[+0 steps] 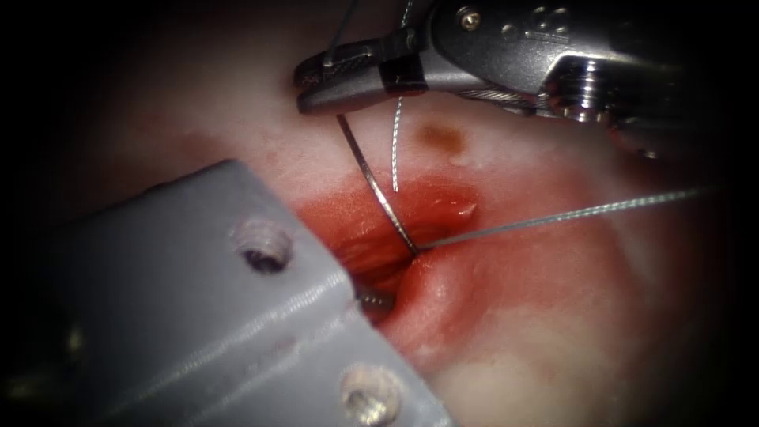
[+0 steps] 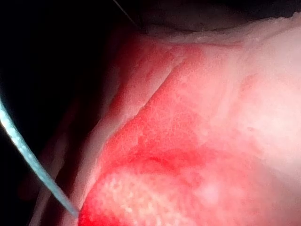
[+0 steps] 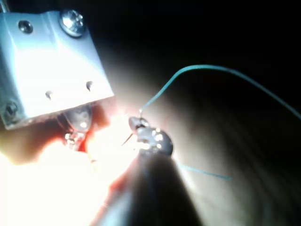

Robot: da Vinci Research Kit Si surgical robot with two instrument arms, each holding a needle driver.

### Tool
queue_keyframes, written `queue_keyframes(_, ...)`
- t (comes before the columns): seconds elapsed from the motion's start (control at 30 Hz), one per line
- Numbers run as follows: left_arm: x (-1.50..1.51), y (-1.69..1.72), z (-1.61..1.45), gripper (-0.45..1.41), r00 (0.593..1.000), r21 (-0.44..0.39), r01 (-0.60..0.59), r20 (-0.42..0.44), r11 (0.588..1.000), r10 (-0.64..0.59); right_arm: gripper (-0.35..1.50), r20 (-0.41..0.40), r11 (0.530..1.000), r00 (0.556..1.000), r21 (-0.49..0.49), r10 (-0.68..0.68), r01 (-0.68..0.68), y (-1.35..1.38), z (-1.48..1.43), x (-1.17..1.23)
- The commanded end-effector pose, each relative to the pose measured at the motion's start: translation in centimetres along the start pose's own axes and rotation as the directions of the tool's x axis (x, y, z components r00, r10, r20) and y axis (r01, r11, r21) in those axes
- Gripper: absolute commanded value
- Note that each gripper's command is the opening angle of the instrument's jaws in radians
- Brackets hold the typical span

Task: Wound Closure
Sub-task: Pass the needle through the bottom of the skin.

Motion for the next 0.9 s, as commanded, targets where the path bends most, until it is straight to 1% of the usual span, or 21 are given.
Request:
queue_keyframes(0.03, -0.11, 0.05, 0.00, -0.45, 1.000, -0.003, -0.004, 0.004, 1.000, 0.004, -0.35, -0.004, 1.000, 1.000, 0.008, 0.003, -0.003, 0.07, 0.07, 0.12)
queue_keyframes(0.2, -0.11, 0.05, 0.00, -0.45, 1.000, -0.002, -0.004, 0.004, 1.000, 0.004, -0.35, 0.000, 0.998, 0.999, 0.036, 0.054, -0.054, 0.06, 0.05, 0.11)
queue_keyframes(0.33, -0.11, 0.05, 0.00, -0.45, 1.000, -0.003, -0.003, 0.004, 1.000, 0.003, -0.35, 0.004, 0.993, 0.997, 0.088, 0.077, -0.077, 0.06, 0.05, 0.11)
queue_keyframes(0.73, -0.11, 0.04, 0.00, -0.45, 1.000, -0.003, -0.003, 0.004, 1.000, 0.003, -0.35, 0.024, 0.979, 0.985, 0.108, 0.171, -0.173, 0.04, 0.02, 0.12)
queue_keyframes(0.9, -0.11, 0.04, 0.00, -0.45, 1.000, -0.002, -0.010, 0.005, 1.000, 0.010, -0.35, 0.035, 0.958, 0.966, 0.126, 0.256, -0.258, 0.03, -0.02, 0.12)
